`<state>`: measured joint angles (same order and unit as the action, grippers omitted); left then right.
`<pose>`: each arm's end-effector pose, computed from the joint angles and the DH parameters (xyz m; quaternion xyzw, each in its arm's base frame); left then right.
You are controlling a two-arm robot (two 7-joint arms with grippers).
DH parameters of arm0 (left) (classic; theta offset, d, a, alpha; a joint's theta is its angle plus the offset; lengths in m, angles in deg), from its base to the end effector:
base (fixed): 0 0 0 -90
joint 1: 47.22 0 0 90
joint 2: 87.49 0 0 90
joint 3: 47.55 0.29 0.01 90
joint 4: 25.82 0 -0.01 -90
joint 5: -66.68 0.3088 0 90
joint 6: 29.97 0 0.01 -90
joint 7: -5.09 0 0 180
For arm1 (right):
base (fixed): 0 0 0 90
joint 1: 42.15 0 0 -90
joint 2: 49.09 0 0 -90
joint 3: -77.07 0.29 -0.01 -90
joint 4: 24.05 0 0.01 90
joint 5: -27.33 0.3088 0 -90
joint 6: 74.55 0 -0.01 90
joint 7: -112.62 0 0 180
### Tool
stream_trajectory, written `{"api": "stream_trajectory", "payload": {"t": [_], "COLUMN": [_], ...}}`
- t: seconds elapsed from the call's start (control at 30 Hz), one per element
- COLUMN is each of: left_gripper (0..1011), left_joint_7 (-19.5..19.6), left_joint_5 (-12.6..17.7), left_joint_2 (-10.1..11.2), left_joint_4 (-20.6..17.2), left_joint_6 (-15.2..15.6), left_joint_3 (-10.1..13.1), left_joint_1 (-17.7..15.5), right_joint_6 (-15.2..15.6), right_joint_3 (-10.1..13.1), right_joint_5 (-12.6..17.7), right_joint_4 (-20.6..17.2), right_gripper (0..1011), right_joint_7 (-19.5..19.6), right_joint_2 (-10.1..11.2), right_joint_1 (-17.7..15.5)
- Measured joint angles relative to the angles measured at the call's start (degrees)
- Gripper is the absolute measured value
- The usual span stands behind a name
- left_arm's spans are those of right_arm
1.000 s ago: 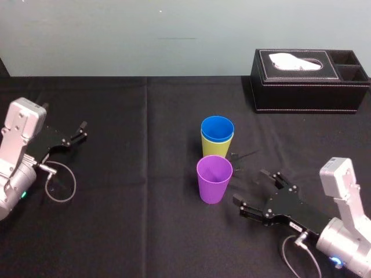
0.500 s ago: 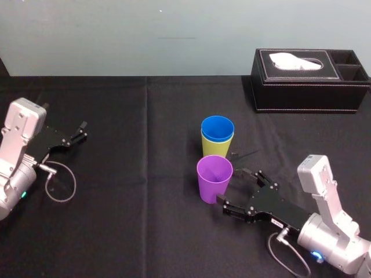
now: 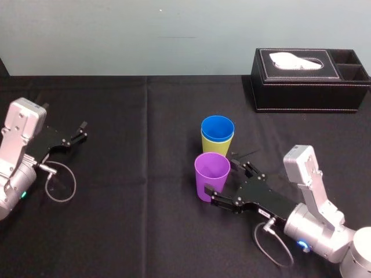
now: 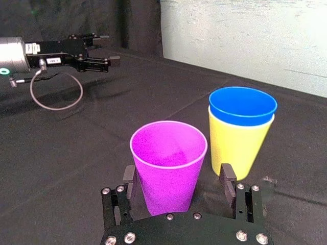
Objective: Stack the three plastic cups sequentially using one hand.
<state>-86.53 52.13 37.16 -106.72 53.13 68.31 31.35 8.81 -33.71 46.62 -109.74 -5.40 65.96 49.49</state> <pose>0.3581 0.0827 -0.3023 0.1416 -0.1324 0.5800 0.7913 0.3157 -0.0319 -0.3326 -0.0584 0.0012 -0.3747 0.9253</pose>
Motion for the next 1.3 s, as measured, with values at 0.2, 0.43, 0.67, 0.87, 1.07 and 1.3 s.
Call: {"api": "stream_trajectory", "payload": {"t": [0.2,0.43,0.67,0.87,1.07,1.3], "left_gripper": [1011,1011,1011,1011,1011,1011], "left_joint_7": [0.0,0.0,0.0,0.0,0.0,0.0], "left_joint_5": [0.0,0.0,0.0,0.0,0.0,0.0], "left_joint_2": [0.0,0.0,0.0,0.0,0.0,0.0], "left_joint_4": [0.0,0.0,0.0,0.0,0.0,0.0], "left_joint_6": [0.0,0.0,0.0,0.0,0.0,0.0], "left_joint_3": [0.0,0.0,0.0,0.0,0.0,0.0], "left_joint_1": [0.0,0.0,0.0,0.0,0.0,0.0], "right_joint_6": [0.2,0.6,0.7,0.7,0.6,0.5], "right_joint_3": [-0.7,-1.3,-1.7,-2.1,-2.5,-2.8], "right_joint_5": [-0.2,-0.2,-0.1,-0.1,-0.4,-0.5], "right_joint_4": [0.4,0.4,0.6,1.6,3.0,3.9], "right_gripper": [1003,1003,1003,1003,1003,1003], "right_joint_7": [0.0,-0.1,-0.1,0.0,0.1,0.4], "right_joint_2": [-0.6,-0.9,-1.3,-1.9,-2.7,-3.4], "right_joint_1": [1.1,1.5,2.0,2.9,4.0,4.6]}}
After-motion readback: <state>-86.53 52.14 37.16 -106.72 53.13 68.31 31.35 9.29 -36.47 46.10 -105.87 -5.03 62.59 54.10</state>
